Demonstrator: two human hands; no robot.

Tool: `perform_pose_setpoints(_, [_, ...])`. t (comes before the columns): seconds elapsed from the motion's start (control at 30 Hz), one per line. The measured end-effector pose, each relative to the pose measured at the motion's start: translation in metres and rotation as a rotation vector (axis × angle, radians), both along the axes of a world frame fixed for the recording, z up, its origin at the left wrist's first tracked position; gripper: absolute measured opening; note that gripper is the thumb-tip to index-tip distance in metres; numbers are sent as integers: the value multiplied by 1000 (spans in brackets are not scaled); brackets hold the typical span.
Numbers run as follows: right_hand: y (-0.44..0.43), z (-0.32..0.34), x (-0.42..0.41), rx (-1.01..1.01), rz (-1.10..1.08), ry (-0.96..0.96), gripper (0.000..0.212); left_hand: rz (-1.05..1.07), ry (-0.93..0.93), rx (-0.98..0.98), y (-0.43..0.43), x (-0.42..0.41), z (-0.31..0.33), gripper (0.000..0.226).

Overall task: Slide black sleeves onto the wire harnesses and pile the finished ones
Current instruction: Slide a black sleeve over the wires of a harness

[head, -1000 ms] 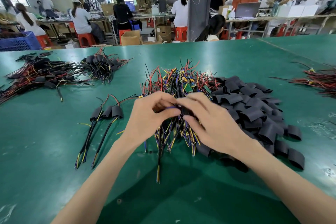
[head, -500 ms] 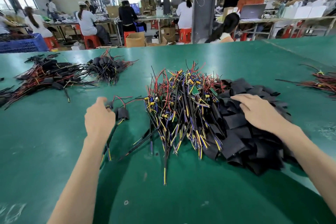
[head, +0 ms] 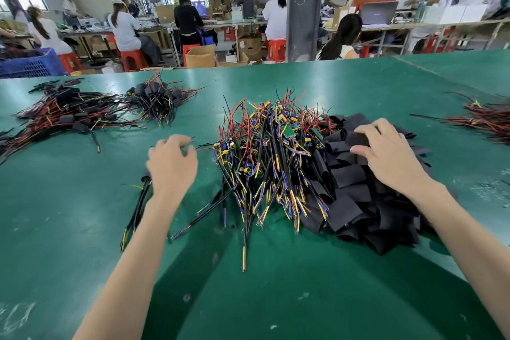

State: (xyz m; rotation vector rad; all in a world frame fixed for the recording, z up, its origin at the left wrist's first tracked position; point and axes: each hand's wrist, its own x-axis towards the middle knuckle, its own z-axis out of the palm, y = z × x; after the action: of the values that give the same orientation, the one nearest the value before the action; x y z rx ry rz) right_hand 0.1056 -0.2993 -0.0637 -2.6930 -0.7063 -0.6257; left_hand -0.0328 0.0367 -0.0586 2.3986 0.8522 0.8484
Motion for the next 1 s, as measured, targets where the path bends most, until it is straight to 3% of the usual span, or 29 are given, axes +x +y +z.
perform_pose_setpoints(0.13, [2, 4, -6, 77, -17, -86, 36, -319, -196, -137, -47, 21, 13, 21])
perform_pose_setpoints(0.3, [6, 5, -16, 88, 28, -76, 37, -318, -307, -93, -65, 73, 42, 23])
perform_pose_setpoints(0.5, [13, 2, -21, 47, 70, -45, 39, -290, 231, 68, -63, 134, 64, 39])
perform_pose_setpoints(0.57, [15, 1, -22, 39, 78, -43, 40, -283, 310, 75, -64, 142, 69, 35])
perform_pose_setpoints(0.87, [17, 2, -26, 98, 114, -44, 36, -342, 339, 73, -76, 141, 92, 11])
perform_pose_setpoints(1.0, [17, 1, -27, 128, 124, -38, 36, -407, 269, -8, -84, 141, 95, 20])
